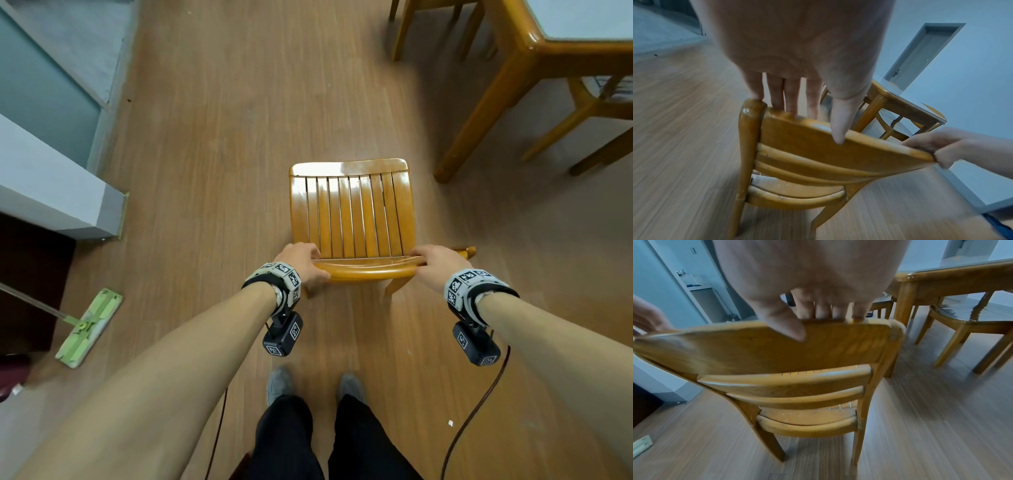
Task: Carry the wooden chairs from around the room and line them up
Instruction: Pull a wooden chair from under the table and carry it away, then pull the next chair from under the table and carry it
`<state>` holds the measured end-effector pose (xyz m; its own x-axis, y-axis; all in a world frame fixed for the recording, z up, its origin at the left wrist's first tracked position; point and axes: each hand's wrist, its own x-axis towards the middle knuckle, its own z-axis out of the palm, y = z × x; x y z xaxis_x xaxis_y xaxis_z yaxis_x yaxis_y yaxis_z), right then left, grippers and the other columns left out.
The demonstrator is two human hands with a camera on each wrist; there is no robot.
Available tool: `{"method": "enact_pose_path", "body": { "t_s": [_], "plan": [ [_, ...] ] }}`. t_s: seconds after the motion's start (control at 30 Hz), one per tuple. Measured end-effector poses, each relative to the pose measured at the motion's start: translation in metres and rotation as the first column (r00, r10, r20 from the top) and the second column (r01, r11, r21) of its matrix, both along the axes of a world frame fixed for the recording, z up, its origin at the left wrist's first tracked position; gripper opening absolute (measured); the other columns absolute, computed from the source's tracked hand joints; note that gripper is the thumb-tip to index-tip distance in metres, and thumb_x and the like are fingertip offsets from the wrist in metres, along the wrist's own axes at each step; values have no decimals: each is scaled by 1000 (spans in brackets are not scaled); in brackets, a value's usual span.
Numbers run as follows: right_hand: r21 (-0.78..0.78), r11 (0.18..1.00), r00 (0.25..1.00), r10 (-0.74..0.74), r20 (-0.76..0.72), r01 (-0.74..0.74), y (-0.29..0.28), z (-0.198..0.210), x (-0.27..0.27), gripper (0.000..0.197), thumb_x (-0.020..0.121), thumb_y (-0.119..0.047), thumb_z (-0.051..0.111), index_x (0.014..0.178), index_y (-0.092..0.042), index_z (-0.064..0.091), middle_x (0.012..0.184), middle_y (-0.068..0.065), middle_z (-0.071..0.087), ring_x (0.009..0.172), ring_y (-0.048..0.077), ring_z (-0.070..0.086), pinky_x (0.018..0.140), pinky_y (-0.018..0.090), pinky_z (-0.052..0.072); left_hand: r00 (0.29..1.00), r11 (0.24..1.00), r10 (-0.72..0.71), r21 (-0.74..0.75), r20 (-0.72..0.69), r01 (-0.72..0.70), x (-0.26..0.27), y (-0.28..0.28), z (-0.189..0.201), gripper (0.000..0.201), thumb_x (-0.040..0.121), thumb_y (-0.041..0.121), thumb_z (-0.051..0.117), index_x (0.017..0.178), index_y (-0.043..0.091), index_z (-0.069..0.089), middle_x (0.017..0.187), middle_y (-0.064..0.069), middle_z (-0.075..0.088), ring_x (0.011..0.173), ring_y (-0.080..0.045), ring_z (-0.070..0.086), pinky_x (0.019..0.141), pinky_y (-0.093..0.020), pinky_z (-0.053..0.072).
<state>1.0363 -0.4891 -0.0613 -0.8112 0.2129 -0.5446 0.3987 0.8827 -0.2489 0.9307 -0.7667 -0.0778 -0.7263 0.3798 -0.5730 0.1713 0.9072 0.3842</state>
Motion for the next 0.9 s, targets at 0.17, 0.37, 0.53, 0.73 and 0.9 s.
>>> {"method": "enact_pose_path", "body": {
  "t_s": [0.17,0.37,0.53,0.73,0.9],
  "plan": [
    [-147,989,996,-42,-76,31,-18,30,-66,50,98,-23,50,147,-21,46,148,2,51,131,20,51,106,41,46,988,998,66,31,-137,-63,-69,-9,41,49,94,42,52,135,17,50,127,-4,60,104,-19,61,86,-33,51],
    [-147,988,989,-74,-129,54,-53,51,-190,53,98,-34,49,148,-18,45,149,3,50,133,22,50,108,40,42,970,996,94,9,-226,-94,-196,-42,81,52,91,43,50,137,18,51,136,-5,57,119,-24,56,95,-38,47],
    [-173,970,966,-202,-164,173,-84,75,-314,51,98,-30,52,147,-16,46,147,4,51,132,24,51,108,39,41,960,999,38,3,-279,-38,-344,-70,103,56,88,41,51,140,19,48,140,-5,55,124,-26,54,100,-41,46],
    [-189,924,909,-367,-200,331,-107,101,-450,47,97,-32,52,142,-17,53,143,3,57,128,23,55,109,39,43,949,997,-66,6,-308,71,-506,-75,136,58,88,39,49,142,19,46,142,-7,52,129,-29,48,103,-42,43],
    [-166,913,900,-399,-172,373,-100,115,-542,49,97,-32,52,144,-16,51,145,4,54,130,23,53,109,38,42,943,989,-140,4,-302,148,-615,-51,147,56,89,39,49,142,20,46,143,-8,52,128,-29,49,102,-41,43]
  ]
}}
